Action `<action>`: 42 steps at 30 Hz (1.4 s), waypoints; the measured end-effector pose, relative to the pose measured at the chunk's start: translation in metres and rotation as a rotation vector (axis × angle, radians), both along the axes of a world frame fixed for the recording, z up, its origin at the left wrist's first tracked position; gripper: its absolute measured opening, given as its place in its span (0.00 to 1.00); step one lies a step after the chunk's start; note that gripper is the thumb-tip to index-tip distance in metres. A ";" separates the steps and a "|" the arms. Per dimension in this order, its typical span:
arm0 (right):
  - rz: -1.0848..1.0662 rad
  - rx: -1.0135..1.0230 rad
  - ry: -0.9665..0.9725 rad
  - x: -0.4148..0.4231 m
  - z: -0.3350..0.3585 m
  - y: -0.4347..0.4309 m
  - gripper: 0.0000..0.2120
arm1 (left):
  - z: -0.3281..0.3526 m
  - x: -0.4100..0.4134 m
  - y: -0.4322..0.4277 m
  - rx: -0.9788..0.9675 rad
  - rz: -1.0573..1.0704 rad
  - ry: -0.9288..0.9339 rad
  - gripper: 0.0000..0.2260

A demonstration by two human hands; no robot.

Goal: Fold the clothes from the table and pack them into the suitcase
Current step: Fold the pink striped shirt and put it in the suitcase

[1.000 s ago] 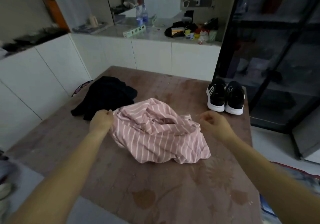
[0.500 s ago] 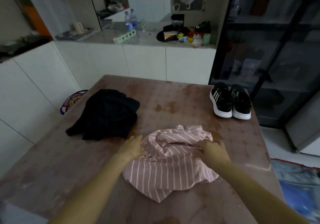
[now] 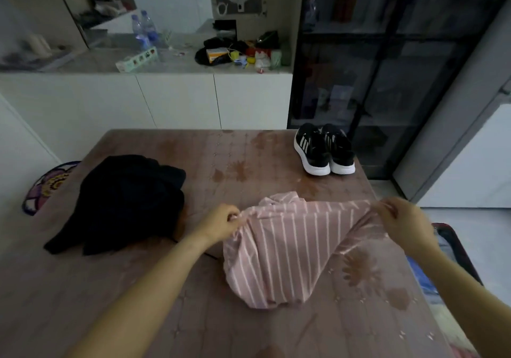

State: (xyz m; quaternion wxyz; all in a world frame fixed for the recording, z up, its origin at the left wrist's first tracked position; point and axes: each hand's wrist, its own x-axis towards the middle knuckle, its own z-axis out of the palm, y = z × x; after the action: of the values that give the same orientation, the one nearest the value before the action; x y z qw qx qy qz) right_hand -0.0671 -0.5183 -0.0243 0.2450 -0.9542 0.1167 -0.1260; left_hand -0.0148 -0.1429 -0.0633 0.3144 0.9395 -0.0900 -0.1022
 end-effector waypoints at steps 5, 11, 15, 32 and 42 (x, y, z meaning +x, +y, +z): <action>-0.009 0.031 -0.183 0.014 0.049 0.000 0.13 | 0.082 0.019 -0.001 -0.294 0.196 -0.366 0.06; 0.042 0.070 -0.336 0.044 0.109 0.013 0.15 | 0.149 0.025 0.008 -0.504 0.319 -0.596 0.09; 0.075 0.044 -0.408 0.057 0.138 0.017 0.14 | 0.186 0.021 0.028 -0.386 0.266 -0.660 0.08; 0.080 -0.082 -0.513 0.071 0.204 -0.013 0.11 | 0.200 0.027 0.062 -0.036 0.118 -0.350 0.13; 0.054 -0.177 -0.405 0.069 0.190 -0.028 0.13 | 0.181 0.037 0.063 0.224 0.024 -0.350 0.11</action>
State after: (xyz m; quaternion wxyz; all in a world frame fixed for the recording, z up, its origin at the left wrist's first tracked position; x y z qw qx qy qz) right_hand 0.0021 -0.5462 0.1655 0.1820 -0.9300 0.0281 -0.3181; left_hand 0.0226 -0.0795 0.1180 0.1887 0.9730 -0.1202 0.0570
